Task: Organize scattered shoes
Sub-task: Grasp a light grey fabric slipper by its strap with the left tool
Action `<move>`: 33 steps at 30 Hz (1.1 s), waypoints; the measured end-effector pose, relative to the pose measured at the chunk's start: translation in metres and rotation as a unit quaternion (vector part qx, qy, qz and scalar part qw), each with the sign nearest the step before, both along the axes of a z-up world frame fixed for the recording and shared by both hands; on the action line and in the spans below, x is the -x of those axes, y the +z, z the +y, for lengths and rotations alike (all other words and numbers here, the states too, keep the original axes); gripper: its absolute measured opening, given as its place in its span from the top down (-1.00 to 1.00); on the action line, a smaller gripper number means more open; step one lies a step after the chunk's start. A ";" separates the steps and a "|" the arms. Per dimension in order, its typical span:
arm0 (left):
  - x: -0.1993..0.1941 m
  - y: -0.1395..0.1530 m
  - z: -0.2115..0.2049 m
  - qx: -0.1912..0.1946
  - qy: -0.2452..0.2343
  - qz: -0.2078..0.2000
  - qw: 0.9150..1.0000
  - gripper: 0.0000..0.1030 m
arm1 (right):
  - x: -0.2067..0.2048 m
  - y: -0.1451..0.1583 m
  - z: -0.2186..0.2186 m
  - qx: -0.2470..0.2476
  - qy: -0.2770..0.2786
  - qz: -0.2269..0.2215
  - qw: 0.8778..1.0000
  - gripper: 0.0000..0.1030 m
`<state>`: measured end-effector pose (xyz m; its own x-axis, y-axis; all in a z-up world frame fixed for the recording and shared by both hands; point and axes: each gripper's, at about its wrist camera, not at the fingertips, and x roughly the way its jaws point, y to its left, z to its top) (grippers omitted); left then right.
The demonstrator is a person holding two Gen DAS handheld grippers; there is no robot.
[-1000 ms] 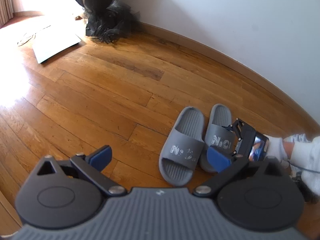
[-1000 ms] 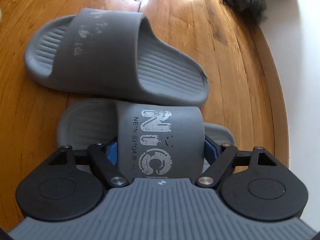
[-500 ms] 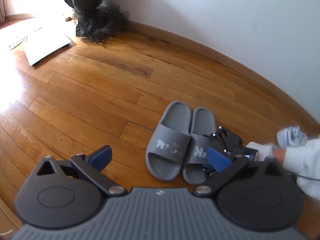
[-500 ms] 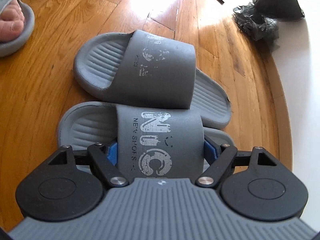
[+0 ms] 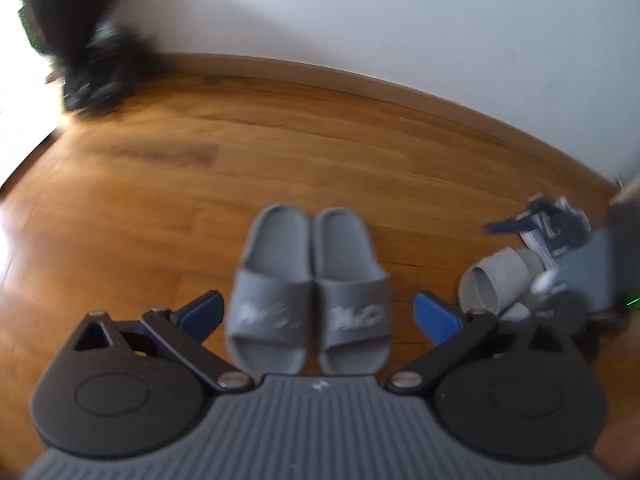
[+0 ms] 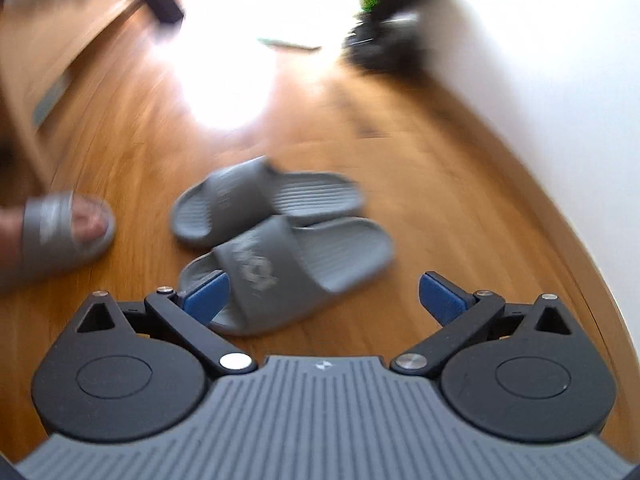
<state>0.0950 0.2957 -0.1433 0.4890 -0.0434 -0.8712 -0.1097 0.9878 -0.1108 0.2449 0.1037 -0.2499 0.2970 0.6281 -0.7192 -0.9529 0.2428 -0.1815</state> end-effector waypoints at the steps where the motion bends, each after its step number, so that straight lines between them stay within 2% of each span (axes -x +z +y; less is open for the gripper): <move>1: -0.021 -0.005 -0.016 -0.009 -0.030 0.008 0.999 -1.00 | -0.009 0.009 -0.033 -0.016 -0.038 0.009 0.999 -0.99; 3: -0.058 -0.020 -0.053 -0.023 -0.109 0.012 0.994 -1.00 | -0.022 0.015 -0.078 -0.038 -0.092 0.024 0.995 -0.99; 4: -0.075 -0.027 -0.077 -0.036 -0.161 0.010 0.986 -1.00 | -0.026 0.013 -0.103 -0.049 -0.125 0.033 0.990 -0.99; 6: -0.102 -0.047 -0.128 -0.070 -0.268 0.003 0.961 -1.00 | -0.033 0.007 -0.154 -0.069 -0.191 0.050 0.978 -0.99; 8: -0.123 -0.070 -0.181 -0.099 -0.358 -0.003 0.928 -1.00 | -0.032 -0.005 -0.200 -0.083 -0.254 0.070 0.961 -0.99; 11: -0.147 -0.104 -0.245 -0.090 -0.438 -0.003 0.894 -0.98 | -0.029 -0.020 -0.231 -0.087 -0.286 0.086 0.950 -0.99; 12: -0.153 -0.115 -0.262 -0.073 -0.457 0.000 0.886 -0.98 | -0.028 -0.024 -0.237 -0.086 -0.291 0.088 0.949 -0.99; 15: -0.167 -0.152 -0.299 -0.043 -0.472 0.015 0.881 -0.98 | -0.027 -0.034 -0.254 -0.083 -0.304 0.101 0.944 -0.99; 17: -0.174 -0.177 -0.315 -0.057 -0.472 0.030 0.879 -0.98 | -0.028 -0.036 -0.261 -0.083 -0.306 0.108 0.942 -0.99; 19: -0.178 -0.196 -0.324 -0.086 -0.476 0.039 0.875 -0.97 | -0.030 -0.037 -0.267 -0.083 -0.305 0.112 0.942 -0.99; 21: -0.183 -0.221 -0.325 -0.124 -0.494 0.055 0.859 -0.96 | -0.032 -0.038 -0.266 -0.079 -0.299 0.117 0.944 -0.99; 23: -0.187 -0.228 -0.325 -0.122 -0.490 0.040 0.862 -0.94 | -0.034 -0.038 -0.266 -0.074 -0.293 0.122 0.945 -0.99; 25: -0.186 -0.227 -0.322 -0.122 -0.487 0.026 0.865 -0.80 | -0.036 -0.042 -0.263 -0.064 -0.285 0.124 0.948 -0.99; 28: -0.194 -0.223 -0.301 -0.122 -0.433 0.019 0.893 -0.70 | -0.040 -0.043 -0.259 -0.058 -0.285 0.130 0.948 -0.99; 29: -0.201 -0.222 -0.285 -0.130 -0.393 0.019 0.910 -0.70 | -0.040 -0.041 -0.257 -0.059 -0.285 0.132 0.948 -0.99; 31: -0.207 -0.222 -0.267 -0.117 -0.363 0.031 0.924 -0.70 | -0.039 -0.036 -0.252 -0.065 -0.281 0.137 0.948 -0.99; 33: -0.207 -0.220 -0.251 -0.102 -0.350 0.042 0.930 -0.77 | -0.040 -0.035 -0.246 -0.066 -0.272 0.142 0.949 -0.99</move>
